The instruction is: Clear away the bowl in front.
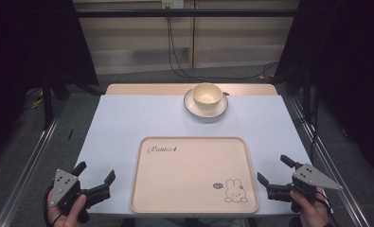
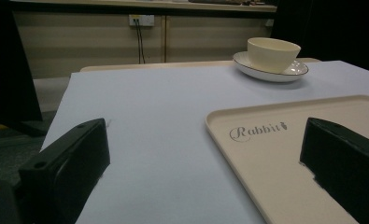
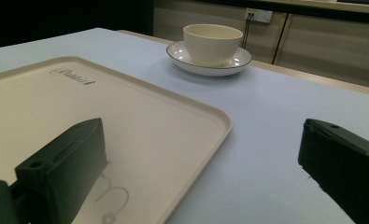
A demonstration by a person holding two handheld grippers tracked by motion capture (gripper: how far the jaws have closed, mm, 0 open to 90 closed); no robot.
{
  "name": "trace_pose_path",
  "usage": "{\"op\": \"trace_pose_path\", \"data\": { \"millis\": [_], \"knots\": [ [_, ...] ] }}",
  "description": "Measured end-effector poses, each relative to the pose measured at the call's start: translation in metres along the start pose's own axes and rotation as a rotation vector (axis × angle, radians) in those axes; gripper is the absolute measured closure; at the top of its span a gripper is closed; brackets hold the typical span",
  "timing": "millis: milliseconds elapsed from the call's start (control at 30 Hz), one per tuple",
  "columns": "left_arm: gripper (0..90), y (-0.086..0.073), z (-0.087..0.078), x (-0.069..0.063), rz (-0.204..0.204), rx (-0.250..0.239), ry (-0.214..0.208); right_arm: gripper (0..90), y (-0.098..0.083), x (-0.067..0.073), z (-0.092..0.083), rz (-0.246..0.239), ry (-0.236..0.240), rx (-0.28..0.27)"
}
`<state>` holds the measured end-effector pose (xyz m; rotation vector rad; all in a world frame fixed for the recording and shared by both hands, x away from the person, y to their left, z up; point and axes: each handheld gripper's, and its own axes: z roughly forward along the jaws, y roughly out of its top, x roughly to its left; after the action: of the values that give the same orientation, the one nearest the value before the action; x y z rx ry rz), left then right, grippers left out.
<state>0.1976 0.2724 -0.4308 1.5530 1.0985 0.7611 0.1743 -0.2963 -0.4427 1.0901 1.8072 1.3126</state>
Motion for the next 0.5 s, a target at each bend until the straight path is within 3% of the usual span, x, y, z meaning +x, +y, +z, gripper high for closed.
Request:
{"op": "trace_pose_path", "data": {
  "millis": [500],
  "knots": [
    [0.9, 0.0004, -0.0001, -0.0043, 0.013, 0.018, -0.034, 1.7, -0.0005, 0.0005, -0.0010, 0.026, 0.022, 0.008]
  ]
}}
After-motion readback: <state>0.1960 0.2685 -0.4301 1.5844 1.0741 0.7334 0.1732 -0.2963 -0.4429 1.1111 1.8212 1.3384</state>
